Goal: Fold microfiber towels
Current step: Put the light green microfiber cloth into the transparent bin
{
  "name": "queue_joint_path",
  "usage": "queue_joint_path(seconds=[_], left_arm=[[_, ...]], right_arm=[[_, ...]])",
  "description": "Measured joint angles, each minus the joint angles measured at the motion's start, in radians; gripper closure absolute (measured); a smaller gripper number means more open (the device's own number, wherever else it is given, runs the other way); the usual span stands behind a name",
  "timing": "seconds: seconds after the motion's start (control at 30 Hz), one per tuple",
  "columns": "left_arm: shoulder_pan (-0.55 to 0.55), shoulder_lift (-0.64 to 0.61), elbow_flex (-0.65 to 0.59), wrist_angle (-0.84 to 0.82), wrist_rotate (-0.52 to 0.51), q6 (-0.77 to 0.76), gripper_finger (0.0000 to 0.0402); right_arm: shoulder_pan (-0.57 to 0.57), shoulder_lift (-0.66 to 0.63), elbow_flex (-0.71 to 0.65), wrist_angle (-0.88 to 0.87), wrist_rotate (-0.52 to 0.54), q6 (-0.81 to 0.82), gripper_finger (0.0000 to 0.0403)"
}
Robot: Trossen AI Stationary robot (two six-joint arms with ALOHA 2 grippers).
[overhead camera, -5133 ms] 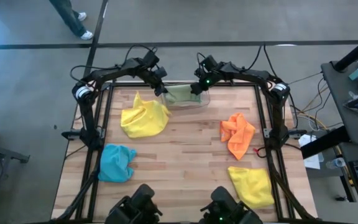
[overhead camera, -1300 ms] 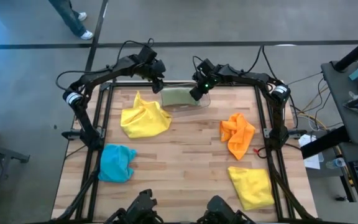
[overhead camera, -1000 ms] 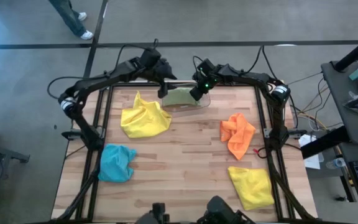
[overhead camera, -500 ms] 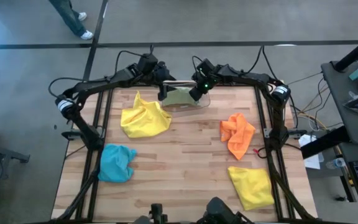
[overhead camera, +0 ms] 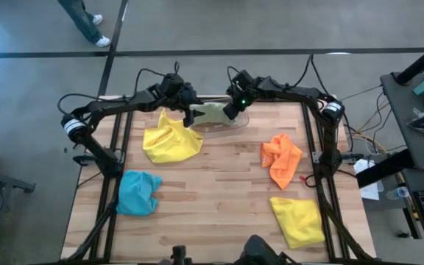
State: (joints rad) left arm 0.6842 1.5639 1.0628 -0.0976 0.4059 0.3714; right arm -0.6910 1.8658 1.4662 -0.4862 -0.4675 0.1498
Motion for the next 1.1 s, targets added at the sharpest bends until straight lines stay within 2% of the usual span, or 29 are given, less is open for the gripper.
queue_joint_path(seconds=[0.57, 0.8, 1.1], left_arm=[[0.037, -0.011, -0.005, 0.006, -0.003, -0.001, 0.0187], [0.037, -0.011, -0.005, 0.004, -0.003, 0.0, 0.0187], [0.041, -0.011, -0.003, 0.006, 0.005, 0.028, 0.0187]], right_arm=[[0.022, -0.113, 0.0, -0.023, -0.006, 0.074, 0.0374], [0.048, -0.114, 0.0, -0.047, -0.104, 0.134, 0.0376], [0.058, -0.143, 0.0, -0.064, -0.108, 0.117, 0.0383]])
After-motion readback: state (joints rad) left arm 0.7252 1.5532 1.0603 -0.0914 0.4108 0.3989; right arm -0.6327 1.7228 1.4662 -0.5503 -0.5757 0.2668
